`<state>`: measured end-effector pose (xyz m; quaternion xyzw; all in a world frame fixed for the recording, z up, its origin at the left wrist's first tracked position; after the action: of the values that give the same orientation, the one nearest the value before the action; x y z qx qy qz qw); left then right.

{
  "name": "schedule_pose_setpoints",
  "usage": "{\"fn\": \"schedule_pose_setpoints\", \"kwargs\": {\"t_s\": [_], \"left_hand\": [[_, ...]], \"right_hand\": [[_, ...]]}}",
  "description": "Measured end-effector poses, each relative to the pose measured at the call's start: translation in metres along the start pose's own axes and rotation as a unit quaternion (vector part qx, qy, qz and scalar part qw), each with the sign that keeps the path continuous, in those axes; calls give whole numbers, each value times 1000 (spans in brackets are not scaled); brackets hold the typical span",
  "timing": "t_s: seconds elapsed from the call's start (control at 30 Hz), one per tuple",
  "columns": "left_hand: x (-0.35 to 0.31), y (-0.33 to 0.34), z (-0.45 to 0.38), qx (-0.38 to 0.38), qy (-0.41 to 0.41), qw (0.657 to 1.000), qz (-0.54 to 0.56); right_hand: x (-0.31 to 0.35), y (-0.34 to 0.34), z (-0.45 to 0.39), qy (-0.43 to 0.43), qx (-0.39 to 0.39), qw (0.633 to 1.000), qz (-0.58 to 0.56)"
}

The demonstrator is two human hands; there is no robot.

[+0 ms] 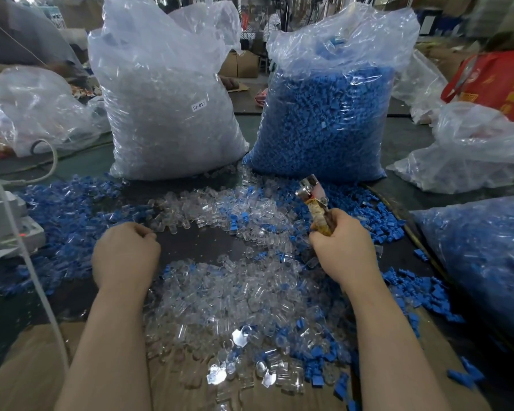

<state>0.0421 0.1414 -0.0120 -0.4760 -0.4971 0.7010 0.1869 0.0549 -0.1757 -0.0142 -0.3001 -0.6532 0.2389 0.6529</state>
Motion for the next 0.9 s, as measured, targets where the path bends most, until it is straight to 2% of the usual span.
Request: {"fn": "schedule_pose_setpoints", "kwargs": {"t_s": [0.07,0.17,0.3,0.37,0.47,0.63,0.73,0.9], "left_hand": [[-1,4,1,31,-9,999,-35],[-7,2,2,40,-2,996,-78],[-37,2,13,60,98,993,9],[-58,13,25,129,153,979,50],[-82,36,43,221,210,951,47],[-102,53,58,193,266,944,-12],[-103,57,59,201,265,941,-64],[-100,57,57,231,241,939,-87]], "right_hand": [[-1,-1,0,20,-2,999,26],[-4,-4,2,63,-7,994,90],[-9,-4,5,121,9,983,136],[-10,-4,6,141,13,978,150],[-10,-5,6,158,13,973,165],[-5,-5,3,92,-11,989,119],[0,1,0,48,10,996,74],[4,12,0,25,50,988,143]]}}
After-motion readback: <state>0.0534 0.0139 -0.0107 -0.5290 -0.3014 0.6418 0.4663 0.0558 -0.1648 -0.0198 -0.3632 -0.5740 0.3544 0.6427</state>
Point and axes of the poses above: each hand's wrist, its own z-axis away from the middle knuckle, its own y-axis out of the palm, x = y × z, the point moved 4 cm from there along -z, towards the middle knuckle, and after that the axes turned 11 degrees about x, right-handed, at the moved point
